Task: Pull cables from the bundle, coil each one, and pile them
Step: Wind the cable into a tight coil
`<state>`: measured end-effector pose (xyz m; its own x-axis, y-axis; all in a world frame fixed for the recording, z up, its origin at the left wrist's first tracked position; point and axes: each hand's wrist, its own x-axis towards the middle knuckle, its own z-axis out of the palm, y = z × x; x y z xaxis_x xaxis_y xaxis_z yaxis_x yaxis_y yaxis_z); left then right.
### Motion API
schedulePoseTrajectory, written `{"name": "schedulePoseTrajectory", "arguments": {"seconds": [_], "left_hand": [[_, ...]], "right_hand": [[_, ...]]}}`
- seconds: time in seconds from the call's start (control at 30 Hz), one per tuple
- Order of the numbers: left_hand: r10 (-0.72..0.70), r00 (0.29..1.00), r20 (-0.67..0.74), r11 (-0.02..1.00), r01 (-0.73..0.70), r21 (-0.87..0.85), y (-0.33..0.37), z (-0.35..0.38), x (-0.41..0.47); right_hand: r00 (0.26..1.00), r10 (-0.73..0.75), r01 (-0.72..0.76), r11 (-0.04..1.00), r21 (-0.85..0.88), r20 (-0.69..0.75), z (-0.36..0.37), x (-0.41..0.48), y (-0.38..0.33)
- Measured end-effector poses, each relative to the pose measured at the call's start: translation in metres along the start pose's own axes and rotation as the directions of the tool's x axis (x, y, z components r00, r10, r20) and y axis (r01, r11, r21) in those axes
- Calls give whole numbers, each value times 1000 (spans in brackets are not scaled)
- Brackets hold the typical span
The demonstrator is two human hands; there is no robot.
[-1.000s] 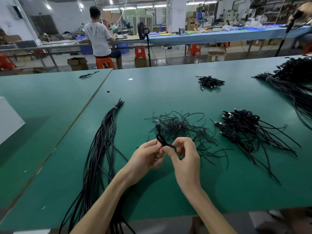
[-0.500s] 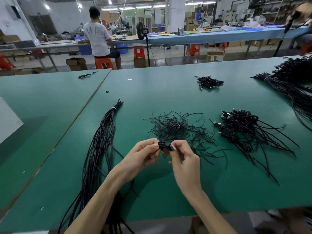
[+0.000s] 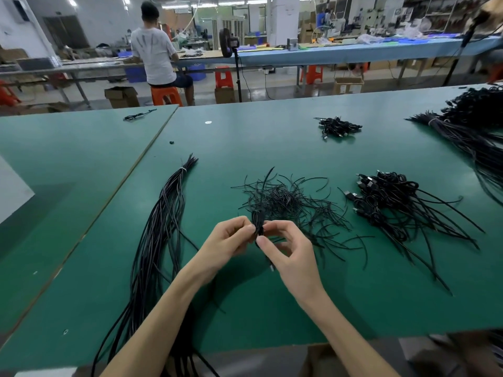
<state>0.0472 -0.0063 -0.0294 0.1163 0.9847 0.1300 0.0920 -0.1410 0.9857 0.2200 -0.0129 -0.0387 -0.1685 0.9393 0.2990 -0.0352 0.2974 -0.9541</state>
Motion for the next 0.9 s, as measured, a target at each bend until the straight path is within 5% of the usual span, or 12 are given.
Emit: {"name": "schedulePoseTrajectory", "arguments": {"seconds": [0.4, 0.7, 0.9], "left_hand": [[-18, 999, 42, 992, 23, -121, 0, -3, -4], [-12, 987, 161, 999, 17, -33, 4, 1, -12], [-12, 986, 165, 999, 5, 48, 3, 8, -13]], "right_hand": [[998, 42, -48, 980, -192, -37, 5, 0, 8], [992, 126, -121, 979, 162, -24, -3, 5, 7], [993, 64, -52, 991, 121, -102, -5, 5, 8]]}}
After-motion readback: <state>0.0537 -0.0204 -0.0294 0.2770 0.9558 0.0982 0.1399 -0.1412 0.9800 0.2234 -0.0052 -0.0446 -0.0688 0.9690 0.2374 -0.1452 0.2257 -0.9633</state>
